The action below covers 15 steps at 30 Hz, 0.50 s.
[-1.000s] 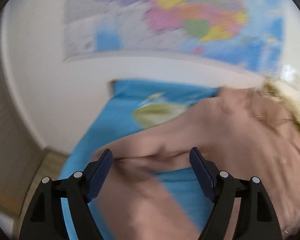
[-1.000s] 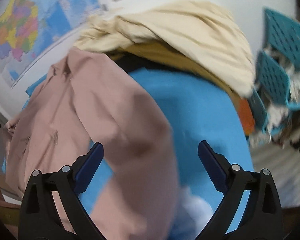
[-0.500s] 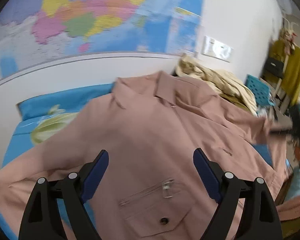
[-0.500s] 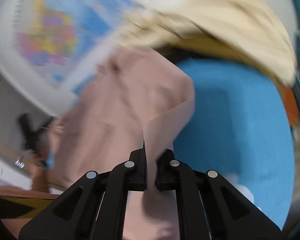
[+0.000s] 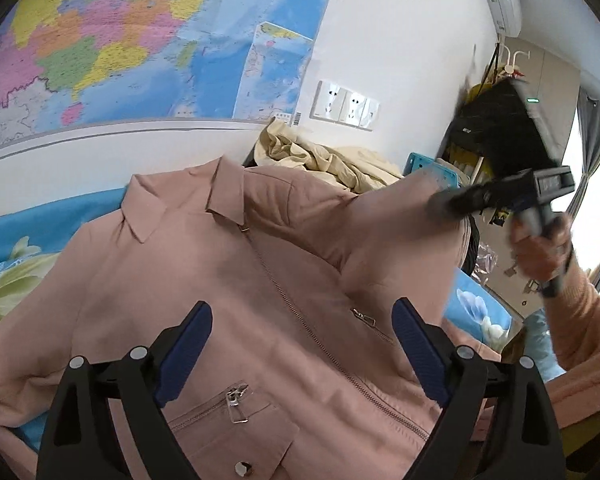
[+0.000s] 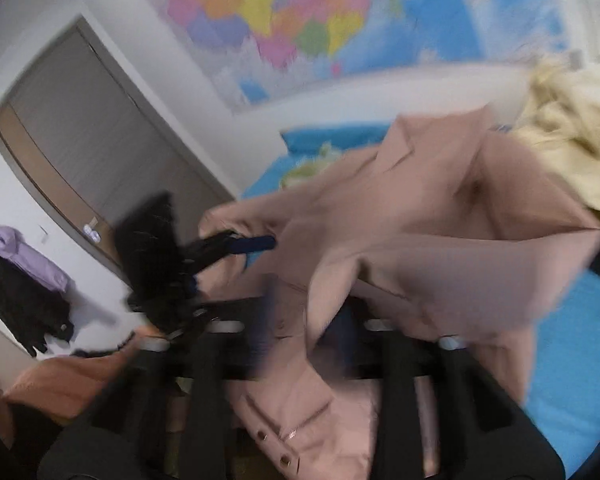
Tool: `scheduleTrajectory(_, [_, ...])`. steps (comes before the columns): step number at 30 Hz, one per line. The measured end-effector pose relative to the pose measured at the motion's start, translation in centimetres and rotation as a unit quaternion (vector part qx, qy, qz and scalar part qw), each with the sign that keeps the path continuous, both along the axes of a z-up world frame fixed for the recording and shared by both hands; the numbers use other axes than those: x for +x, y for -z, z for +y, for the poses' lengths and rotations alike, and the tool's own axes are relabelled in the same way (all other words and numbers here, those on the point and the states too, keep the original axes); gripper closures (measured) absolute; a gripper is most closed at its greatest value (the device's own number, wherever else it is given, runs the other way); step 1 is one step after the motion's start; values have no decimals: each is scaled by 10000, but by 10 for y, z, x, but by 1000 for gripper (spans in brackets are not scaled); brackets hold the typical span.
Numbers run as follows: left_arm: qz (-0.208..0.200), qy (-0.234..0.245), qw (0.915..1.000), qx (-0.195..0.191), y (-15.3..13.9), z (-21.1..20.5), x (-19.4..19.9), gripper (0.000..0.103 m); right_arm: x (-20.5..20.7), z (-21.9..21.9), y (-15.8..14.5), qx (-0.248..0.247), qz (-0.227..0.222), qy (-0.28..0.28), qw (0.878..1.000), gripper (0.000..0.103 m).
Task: Fold large clothes
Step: 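Grasp the jacket front panel with the right gripper and lift it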
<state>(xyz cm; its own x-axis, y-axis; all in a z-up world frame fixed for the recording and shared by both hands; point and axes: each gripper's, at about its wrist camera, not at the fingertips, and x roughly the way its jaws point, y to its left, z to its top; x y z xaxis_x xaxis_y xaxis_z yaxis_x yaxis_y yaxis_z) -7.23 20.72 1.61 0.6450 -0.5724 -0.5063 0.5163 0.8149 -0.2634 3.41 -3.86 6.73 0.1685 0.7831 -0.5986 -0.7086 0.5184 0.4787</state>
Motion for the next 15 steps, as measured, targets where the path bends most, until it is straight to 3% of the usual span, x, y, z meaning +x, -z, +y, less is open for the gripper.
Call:
scheduleTrajectory(1, [48, -50, 10000, -22, 2, 4, 0, 15, 7, 15, 9, -172, 22, 53, 9998, 19])
scheduleTrajectory(3, [199, -204, 9996, -16, 8, 12, 1, 15, 16, 32, 22, -420, 101, -64, 9990, 29])
scheduleTrajectory(5, [394, -306, 9987, 30, 18, 18, 1, 15, 21, 30, 28, -606, 85, 45, 9981, 29])
scheduleTrajectory(7, [543, -310, 9980, 78, 25, 19, 1, 14, 23, 15, 27, -588, 5, 142, 9982, 27])
scheduleTrajectory(11, [655, -81, 9978, 69, 30, 6, 6, 14, 40, -38, 30, -528, -152, 905, 9944, 25])
scheduleTrajectory(15, [594, 204, 9973, 370, 30, -28, 16, 14, 50, -65, 65, -545, 360, 1048, 9923, 25])
